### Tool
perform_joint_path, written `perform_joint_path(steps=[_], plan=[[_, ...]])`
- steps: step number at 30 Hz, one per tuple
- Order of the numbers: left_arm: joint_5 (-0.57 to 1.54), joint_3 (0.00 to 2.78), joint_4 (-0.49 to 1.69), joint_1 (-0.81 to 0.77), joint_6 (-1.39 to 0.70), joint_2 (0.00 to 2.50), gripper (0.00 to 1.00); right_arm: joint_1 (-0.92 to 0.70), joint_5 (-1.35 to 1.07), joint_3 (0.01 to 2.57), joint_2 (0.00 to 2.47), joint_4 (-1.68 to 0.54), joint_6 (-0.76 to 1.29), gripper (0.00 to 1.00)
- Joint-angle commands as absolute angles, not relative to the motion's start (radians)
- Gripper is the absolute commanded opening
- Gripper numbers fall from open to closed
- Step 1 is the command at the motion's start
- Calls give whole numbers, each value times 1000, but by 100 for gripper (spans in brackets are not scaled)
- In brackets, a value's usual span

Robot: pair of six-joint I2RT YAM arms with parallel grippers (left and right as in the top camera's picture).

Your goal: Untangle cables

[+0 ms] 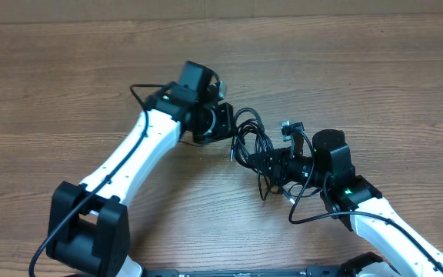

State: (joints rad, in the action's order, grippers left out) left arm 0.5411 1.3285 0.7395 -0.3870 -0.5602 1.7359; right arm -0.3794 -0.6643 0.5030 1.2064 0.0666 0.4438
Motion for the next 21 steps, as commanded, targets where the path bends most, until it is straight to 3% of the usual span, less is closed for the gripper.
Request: perform_joint_path(steps=[1,5,7,14,18,21], plan=[[459,1370,809,-309,-336,1745,4,-385,-700,512,1196,62,442,4],[268,1370,926,-301,-340,1745,5,-385,-702,512,1196,65,512,4],[256,1370,945,-302,-348,1745,15,-385,-705,512,1196,66,532,4],[47,1430,1034,-263,-389,1744,25,-356,-700,512,1196,171,776,4],[146,1528,1140,-216,-405,1744,22,-319,-676,512,1196,185,896,4],[271,1583,1195,-207,-398,1744,29,-293,-663,512,1196,186,979,4]])
